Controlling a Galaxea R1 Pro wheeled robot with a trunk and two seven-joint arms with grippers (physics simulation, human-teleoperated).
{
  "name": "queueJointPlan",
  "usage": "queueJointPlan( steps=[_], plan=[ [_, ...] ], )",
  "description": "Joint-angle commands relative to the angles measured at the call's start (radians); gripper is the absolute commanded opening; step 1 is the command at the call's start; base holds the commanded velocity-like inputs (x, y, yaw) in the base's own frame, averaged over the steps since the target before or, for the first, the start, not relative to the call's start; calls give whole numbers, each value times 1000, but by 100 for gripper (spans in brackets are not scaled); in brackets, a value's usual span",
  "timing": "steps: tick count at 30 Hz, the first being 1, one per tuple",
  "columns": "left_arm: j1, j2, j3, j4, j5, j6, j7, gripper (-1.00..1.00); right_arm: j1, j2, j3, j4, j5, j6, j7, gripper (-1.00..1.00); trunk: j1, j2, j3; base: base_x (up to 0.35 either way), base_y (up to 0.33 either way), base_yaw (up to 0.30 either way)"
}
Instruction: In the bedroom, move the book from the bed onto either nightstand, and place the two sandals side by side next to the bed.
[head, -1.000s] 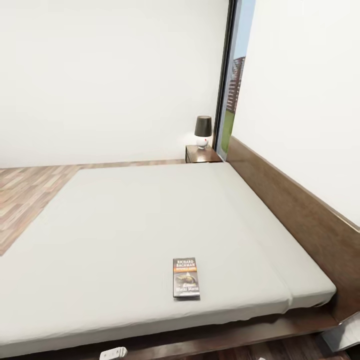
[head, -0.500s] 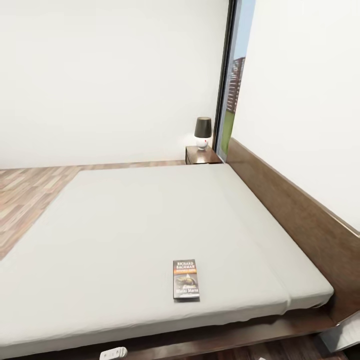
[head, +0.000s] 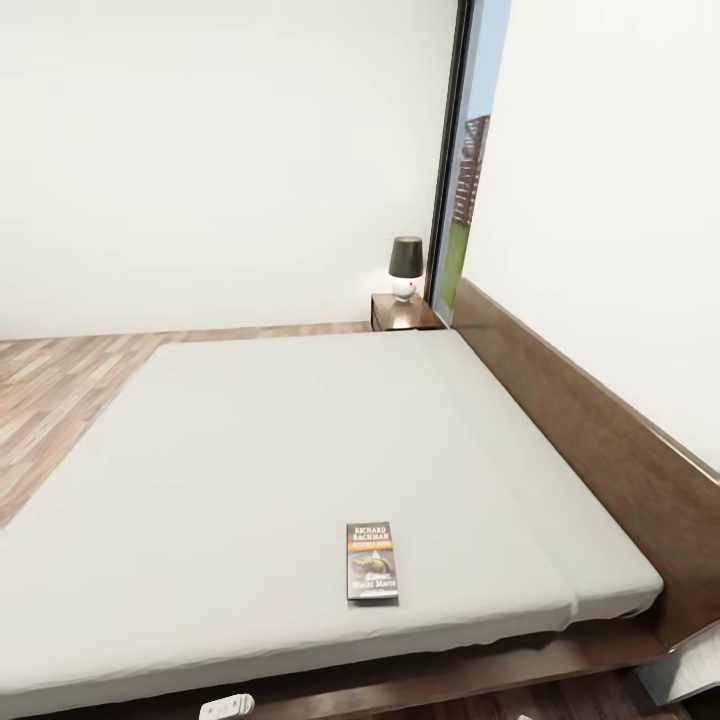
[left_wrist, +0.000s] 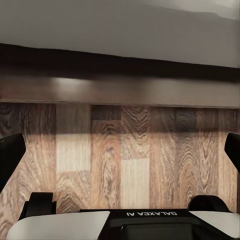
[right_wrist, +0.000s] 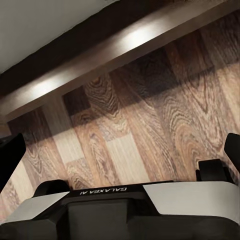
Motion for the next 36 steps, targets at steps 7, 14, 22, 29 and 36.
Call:
queueJointPlan(
  steps=[7, 14, 22, 29, 36],
  plan=[
    [-1, 0, 1, 2, 10, 0, -7, 100, 0, 0, -5, 2, 3, -3, 4, 100, -27, 49, 21, 0, 0, 0],
    [-1, 0, 1, 2, 10, 0, -7, 100, 0, 0, -5, 2, 3, -3, 4, 100, -54, 98, 43, 0, 0, 0],
    [-1, 0, 2, 2, 10, 0, -7, 100, 0, 0, -6, 2, 3, -3, 4, 100, -84, 154, 68, 0, 0, 0],
    [-1, 0, 2, 2, 10, 0, -7, 100, 0, 0, -6, 1, 3, -3, 4, 100, -111, 203, 90, 0, 0, 0],
    [-1, 0, 2, 2, 10, 0, -7, 100, 0, 0, -6, 1, 3, -3, 4, 100, -138, 252, 112, 0, 0, 0]
  ],
)
